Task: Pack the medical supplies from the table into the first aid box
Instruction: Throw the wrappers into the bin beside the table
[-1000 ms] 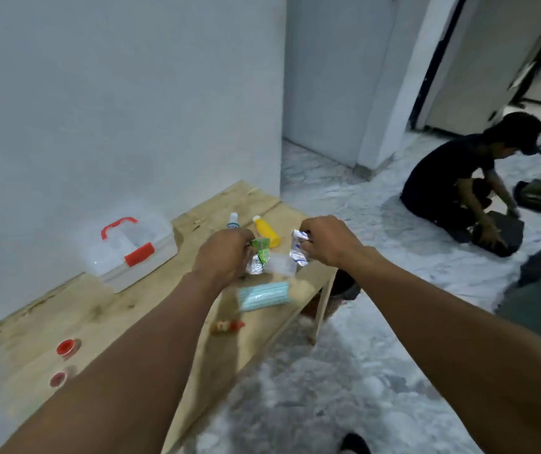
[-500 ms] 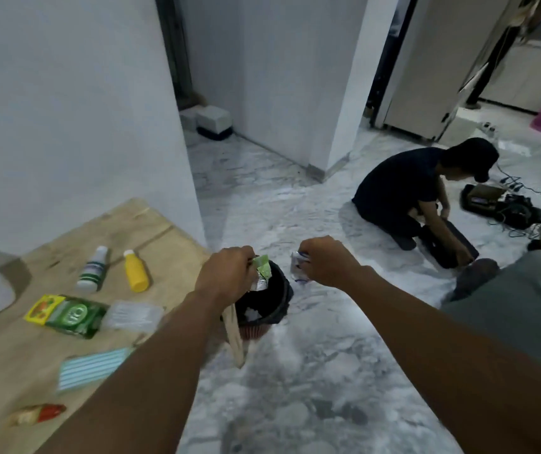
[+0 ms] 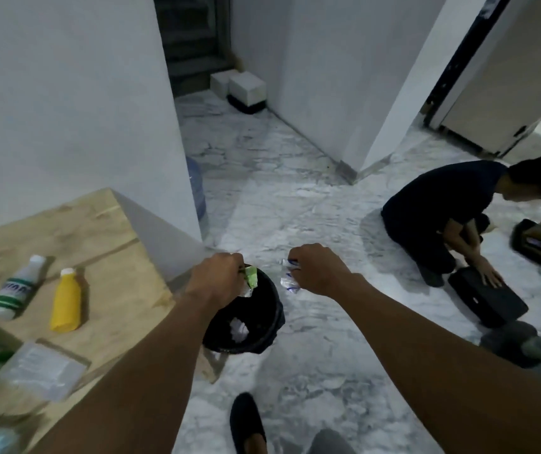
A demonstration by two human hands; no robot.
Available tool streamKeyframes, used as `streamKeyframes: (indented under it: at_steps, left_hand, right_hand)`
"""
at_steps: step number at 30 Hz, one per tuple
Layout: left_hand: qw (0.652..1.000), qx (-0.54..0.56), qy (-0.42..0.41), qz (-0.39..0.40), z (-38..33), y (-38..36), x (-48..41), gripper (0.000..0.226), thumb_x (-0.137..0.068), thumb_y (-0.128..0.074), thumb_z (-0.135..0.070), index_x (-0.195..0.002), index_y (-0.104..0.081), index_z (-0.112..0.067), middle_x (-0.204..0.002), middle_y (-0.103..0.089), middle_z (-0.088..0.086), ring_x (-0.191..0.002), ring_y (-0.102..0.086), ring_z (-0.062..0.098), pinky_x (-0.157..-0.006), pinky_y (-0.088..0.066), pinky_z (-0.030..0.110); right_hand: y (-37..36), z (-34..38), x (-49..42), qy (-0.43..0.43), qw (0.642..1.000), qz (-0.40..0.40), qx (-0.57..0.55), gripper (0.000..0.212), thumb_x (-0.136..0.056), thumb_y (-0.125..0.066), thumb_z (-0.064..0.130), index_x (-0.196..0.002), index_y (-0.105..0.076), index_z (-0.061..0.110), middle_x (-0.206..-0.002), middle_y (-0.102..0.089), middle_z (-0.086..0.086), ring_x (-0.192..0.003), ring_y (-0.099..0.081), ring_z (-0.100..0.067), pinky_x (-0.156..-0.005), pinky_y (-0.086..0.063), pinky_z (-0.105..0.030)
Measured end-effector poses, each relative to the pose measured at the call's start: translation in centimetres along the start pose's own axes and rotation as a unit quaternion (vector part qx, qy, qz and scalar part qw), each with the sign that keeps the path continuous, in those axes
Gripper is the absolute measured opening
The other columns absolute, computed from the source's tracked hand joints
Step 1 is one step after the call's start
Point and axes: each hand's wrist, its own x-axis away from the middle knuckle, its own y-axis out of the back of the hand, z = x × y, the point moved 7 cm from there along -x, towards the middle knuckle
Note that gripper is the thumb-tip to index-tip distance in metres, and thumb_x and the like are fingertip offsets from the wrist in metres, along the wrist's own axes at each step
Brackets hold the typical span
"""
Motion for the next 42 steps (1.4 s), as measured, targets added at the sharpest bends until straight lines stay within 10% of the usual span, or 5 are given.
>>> streamKeyframes:
  at_steps: [6,17,30,37,42]
  left_hand:
    - [0.994,0.040,0.092,0.037,1.6,-4.5,-3.9,0.020,-0.088,-0.052,-0.021,-0.102,-0.066,-0.017,-0.104,-0.068,0.006,-0.096,-0.064,0.032,-0.072,-0.047,0.035]
    - [0.952,0.090,0.290,0.038,8.2,-18.6,-7.7,0.014,-0.091,-0.048,-0.007,-0.097,-0.060,-0.010,-0.093,-0.062,0.010,-0.085,-0.063,0.034,-0.069,-0.049,0.043]
    - [0.946,0.050,0.314,0.069,16.8,-40.6,-14.8,0.020,-0.095,-0.053,-0.014,-0.114,-0.058,-0.009,-0.105,-0.060,0.012,-0.097,-0.063,0.037,-0.076,-0.051,0.044]
    - [0.938,0.061,0.331,0.080,15.7,-41.8,-13.7,0.031,-0.095,-0.056,-0.021,-0.125,-0.057,-0.010,-0.120,-0.057,0.013,-0.110,-0.058,0.034,-0.085,-0.048,0.041]
    - [0.955,0.039,0.288,0.057,12.4,-34.9,-12.0,0.034,-0.067,-0.083,-0.011,-0.096,-0.069,0.001,-0.085,-0.065,0.021,-0.069,-0.065,0.041,-0.059,-0.055,0.042]
  right_hand:
    - [-2.7,-2.0,-6.7,0.049,0.995,0.079,0.020,0.019,-0.090,-0.060,0.024,-0.106,-0.064,0.014,-0.108,-0.064,-0.010,-0.099,-0.060,-0.032,-0.071,-0.035,-0.028]
    - [-18.0,-2.7,-18.2,0.179,0.961,0.197,0.068,0.019,-0.090,-0.058,0.010,-0.109,-0.061,0.010,-0.109,-0.063,-0.011,-0.099,-0.062,-0.034,-0.071,-0.045,-0.033]
    - [-41.9,-7.8,-27.7,0.220,0.940,0.256,0.057,0.035,-0.089,-0.061,0.017,-0.123,-0.057,0.010,-0.119,-0.059,-0.013,-0.109,-0.059,-0.034,-0.082,-0.049,-0.037]
    - [-42.7,-9.4,-26.8,0.210,0.936,0.278,0.054,0.032,-0.091,-0.059,0.015,-0.122,-0.056,0.009,-0.119,-0.056,-0.015,-0.108,-0.057,-0.036,-0.082,-0.049,-0.041]
    - [-35.3,-8.7,-24.8,0.209,0.940,0.260,0.072,0.040,-0.094,-0.055,0.025,-0.130,-0.049,0.010,-0.125,-0.050,-0.014,-0.117,-0.049,-0.033,-0.089,-0.047,-0.040]
